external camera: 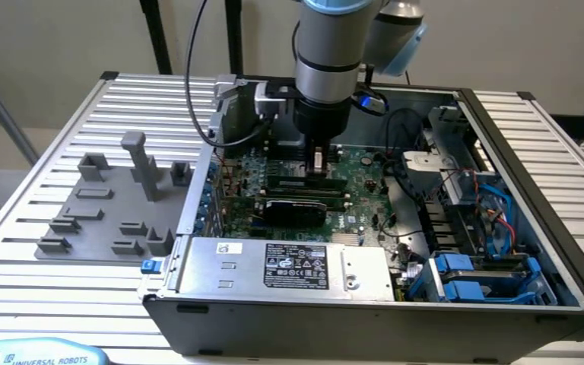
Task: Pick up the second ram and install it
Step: 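Insert the second ram into the second slot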
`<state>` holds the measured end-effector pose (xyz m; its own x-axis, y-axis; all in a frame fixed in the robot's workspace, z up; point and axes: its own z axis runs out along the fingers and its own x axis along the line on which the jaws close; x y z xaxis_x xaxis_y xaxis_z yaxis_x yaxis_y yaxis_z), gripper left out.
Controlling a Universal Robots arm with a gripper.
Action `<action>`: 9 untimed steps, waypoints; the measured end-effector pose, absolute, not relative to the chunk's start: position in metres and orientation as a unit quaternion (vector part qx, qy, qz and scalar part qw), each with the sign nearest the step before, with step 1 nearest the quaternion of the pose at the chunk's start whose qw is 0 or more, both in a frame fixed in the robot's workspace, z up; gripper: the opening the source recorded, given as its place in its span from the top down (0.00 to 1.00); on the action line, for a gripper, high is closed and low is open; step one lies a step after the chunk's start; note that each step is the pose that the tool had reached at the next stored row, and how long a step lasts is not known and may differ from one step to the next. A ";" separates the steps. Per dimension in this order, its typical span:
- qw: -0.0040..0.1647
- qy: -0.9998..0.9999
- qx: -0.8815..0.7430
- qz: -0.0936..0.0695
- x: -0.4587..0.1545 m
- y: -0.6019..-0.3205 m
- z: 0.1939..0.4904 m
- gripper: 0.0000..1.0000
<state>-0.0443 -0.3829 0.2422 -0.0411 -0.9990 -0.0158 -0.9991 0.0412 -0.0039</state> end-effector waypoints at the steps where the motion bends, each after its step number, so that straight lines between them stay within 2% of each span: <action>1: 0.007 0.721 -0.693 0.004 -0.044 -0.383 0.240 0.86; 9: 0.007 0.721 -0.693 0.004 -0.044 -0.383 0.232 0.86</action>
<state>-0.0443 -0.3829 0.2323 -0.0383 -0.9991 -0.0157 -0.9993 0.0384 -0.0040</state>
